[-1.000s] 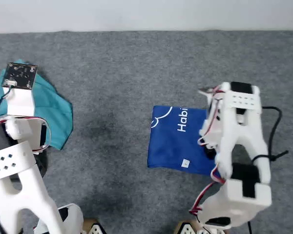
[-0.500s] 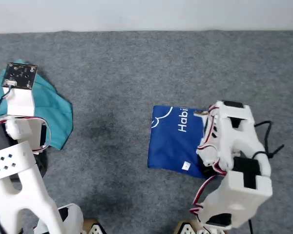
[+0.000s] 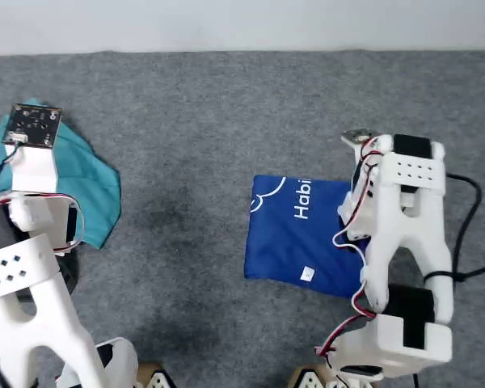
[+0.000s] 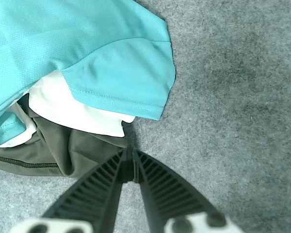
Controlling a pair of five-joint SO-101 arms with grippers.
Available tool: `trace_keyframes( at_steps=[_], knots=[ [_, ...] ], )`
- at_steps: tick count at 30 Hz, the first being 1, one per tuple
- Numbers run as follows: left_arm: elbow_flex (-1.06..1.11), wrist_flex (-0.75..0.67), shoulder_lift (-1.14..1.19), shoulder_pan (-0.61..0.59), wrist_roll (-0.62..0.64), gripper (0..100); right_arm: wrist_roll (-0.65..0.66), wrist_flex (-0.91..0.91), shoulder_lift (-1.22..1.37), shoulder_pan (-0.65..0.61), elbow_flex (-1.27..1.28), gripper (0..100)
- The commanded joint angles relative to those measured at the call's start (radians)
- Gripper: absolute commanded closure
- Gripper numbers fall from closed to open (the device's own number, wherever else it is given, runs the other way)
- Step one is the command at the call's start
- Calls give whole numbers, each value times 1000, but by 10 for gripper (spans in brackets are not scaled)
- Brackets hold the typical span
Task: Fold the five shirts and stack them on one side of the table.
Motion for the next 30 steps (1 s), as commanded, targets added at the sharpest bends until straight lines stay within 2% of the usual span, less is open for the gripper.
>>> trace_keyframes(
  at_steps=[1, 5, 10, 17, 23, 30],
  knots=[
    [-8, -17, -32, 0, -8, 995, -74, -68, 39, -7, -51, 755],
    [-8, -15, -32, 0, -8, 995, -112, -150, 134, -12, -52, 804],
    [-4, -15, -32, 0, -8, 995, -143, -225, 191, -18, -52, 808],
    [-2, -15, -28, 0, -8, 995, -146, -237, 214, -59, -52, 812],
    [-2, -15, -26, 0, -8, 995, -146, -265, 214, -50, -51, 915],
    [-2, -18, -25, 0, -8, 995, -144, -265, 213, -47, -52, 965]
  ],
)
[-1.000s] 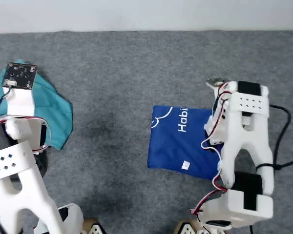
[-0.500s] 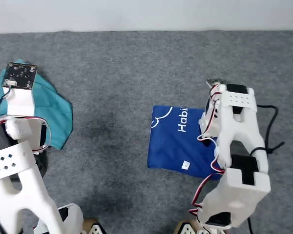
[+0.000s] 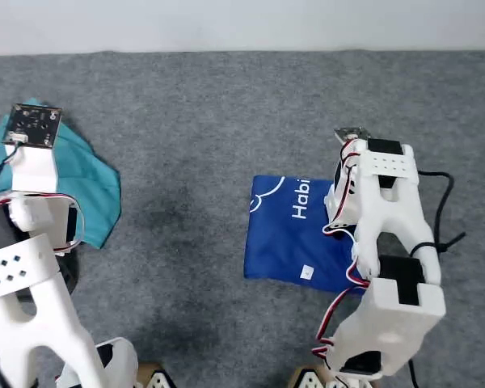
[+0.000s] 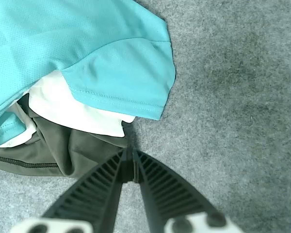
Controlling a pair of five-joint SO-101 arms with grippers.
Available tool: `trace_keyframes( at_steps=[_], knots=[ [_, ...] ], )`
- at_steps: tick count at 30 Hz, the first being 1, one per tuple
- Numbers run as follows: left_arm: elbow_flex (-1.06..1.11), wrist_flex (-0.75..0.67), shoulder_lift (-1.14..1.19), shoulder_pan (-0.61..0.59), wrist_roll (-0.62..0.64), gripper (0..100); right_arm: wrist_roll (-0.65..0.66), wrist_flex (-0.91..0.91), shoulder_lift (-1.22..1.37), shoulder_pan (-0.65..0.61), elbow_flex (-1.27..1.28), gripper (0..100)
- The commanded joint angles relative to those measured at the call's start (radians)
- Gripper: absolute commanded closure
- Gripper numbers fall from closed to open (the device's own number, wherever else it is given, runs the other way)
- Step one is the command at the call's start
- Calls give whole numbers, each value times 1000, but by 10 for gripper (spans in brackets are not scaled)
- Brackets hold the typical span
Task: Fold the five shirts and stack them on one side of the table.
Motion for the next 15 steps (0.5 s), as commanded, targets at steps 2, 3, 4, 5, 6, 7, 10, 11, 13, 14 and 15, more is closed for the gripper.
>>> trace_keyframes(
  at_steps=[2, 3, 4, 5, 6, 7, 10, 11, 13, 14, 15],
  knots=[
    [-2, -18, -25, 0, -8, 995, -3, -8, -10, 5, -46, 988],
    [-2, -18, -25, 0, -8, 995, -2, -12, -10, 10, -46, 991],
    [-2, -18, -25, 0, -8, 995, -2, -18, -10, 21, -46, 989],
    [-2, -18, -25, 0, -8, 995, 2, -22, -15, 35, -46, 989],
    [-2, -18, -25, 0, -8, 995, 5, -22, -18, 53, -48, 989],
    [-2, -18, -25, -2, -8, 995, 25, -24, -19, 71, -49, 989],
    [-2, -18, -25, -3, -8, 995, 81, -12, -19, 125, -69, 989],
    [-2, -18, -25, -3, -8, 995, 95, -10, -19, 145, -75, 989],
    [-2, -20, -25, -3, -8, 995, 129, 1, -19, 183, -94, 989],
    [-2, -21, -25, -3, -8, 995, 144, 10, -19, 200, -106, 989],
    [-2, -21, -25, -2, -8, 995, 157, 19, -19, 213, -115, 989]
  ],
)
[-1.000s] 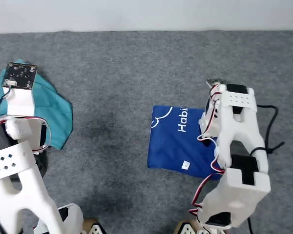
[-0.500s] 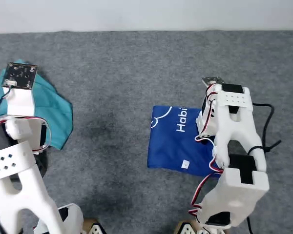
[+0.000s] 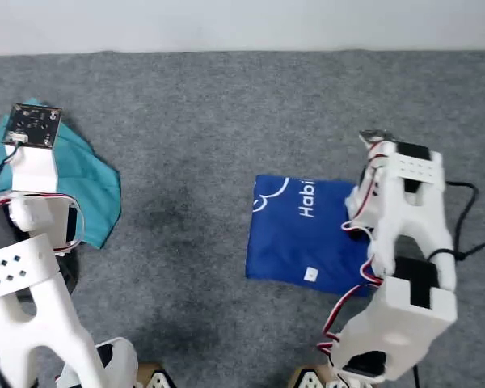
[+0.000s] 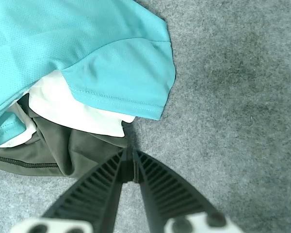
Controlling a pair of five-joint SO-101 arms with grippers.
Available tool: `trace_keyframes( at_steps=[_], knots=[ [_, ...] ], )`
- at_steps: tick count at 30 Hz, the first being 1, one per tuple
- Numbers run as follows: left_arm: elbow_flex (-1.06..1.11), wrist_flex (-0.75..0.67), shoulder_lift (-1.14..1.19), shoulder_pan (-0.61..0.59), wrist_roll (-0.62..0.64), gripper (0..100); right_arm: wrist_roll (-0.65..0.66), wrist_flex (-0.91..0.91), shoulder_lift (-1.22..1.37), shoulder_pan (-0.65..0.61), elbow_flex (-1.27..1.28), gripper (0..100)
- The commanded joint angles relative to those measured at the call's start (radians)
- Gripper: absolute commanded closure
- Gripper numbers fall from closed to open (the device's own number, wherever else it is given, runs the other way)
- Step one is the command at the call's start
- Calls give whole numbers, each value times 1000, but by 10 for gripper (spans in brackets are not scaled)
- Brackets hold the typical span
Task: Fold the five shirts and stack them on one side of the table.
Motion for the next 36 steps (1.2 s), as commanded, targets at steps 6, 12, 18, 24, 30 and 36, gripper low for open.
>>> trace_keyframes(
  at_steps=[6, 12, 18, 24, 30, 36],
  knots=[
    [-2, -23, -23, 0, -8, 995, 61, 45, -19, 91, -144, 989],
    [-2, -23, -23, 0, -8, 995, 57, 64, -13, 36, -143, 941],
    [-2, -23, -23, 0, -8, 995, -6, 157, -35, -59, -192, 809],
    [-2, -23, -23, -2, -8, 995, -75, 150, -21, -87, -233, 838],
    [-2, -23, -23, -5, -9, 995, -114, 143, 64, -51, -239, 788],
    [-2, -23, -23, -3, -9, 995, -117, 122, 114, -24, -236, 787]
  ],
)
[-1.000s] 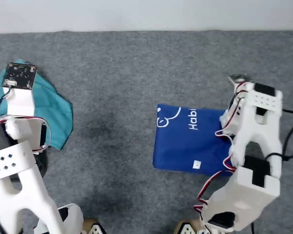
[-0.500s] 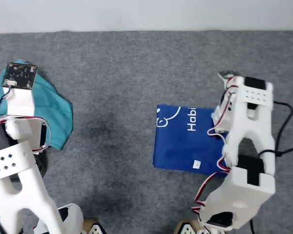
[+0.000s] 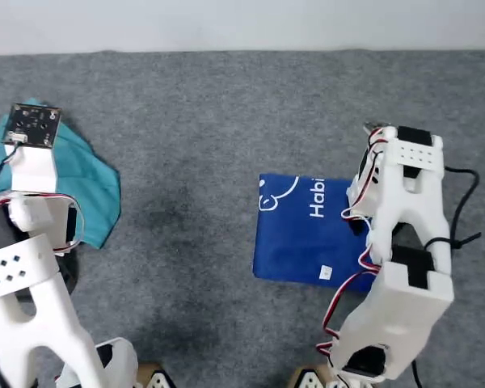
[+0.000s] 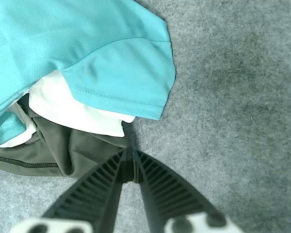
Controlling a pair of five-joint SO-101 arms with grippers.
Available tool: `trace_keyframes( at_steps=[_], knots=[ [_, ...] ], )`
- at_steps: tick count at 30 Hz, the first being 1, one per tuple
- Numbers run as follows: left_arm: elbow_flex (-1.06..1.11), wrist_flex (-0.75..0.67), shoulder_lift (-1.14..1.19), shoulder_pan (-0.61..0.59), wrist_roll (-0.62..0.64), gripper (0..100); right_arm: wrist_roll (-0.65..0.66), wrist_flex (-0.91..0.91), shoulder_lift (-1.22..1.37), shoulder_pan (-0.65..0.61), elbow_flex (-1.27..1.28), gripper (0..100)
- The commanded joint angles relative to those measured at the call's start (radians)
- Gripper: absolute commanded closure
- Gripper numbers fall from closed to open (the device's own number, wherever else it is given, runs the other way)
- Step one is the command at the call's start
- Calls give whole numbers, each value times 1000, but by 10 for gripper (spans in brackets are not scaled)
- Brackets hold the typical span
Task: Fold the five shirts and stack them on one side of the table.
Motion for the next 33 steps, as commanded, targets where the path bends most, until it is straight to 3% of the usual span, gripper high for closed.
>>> trace_keyframes(
  at_steps=[1, 9, 14, 17, 20, 26, 33],
  knots=[
    [-1, -23, -23, -3, -9, 995, -14, -39, 10, 24, -49, 788],
    [-1, -23, -23, -2, -9, 995, -52, -130, 185, 21, -60, 794],
    [-1, -23, -23, -3, -9, 995, -48, -134, 208, 27, -80, 996],
    [-1, -23, -23, -3, -9, 995, -43, -136, 160, 41, -80, 986],
    [-1, -23, -23, -3, -9, 995, 61, -171, 110, 42, -81, 989],
    [-1, -23, -23, -3, -9, 995, 408, -349, 90, 33, -121, 989],
    [44, -23, -25, 0, -9, 995, 663, -386, 163, -64, -354, 989]
  ],
)
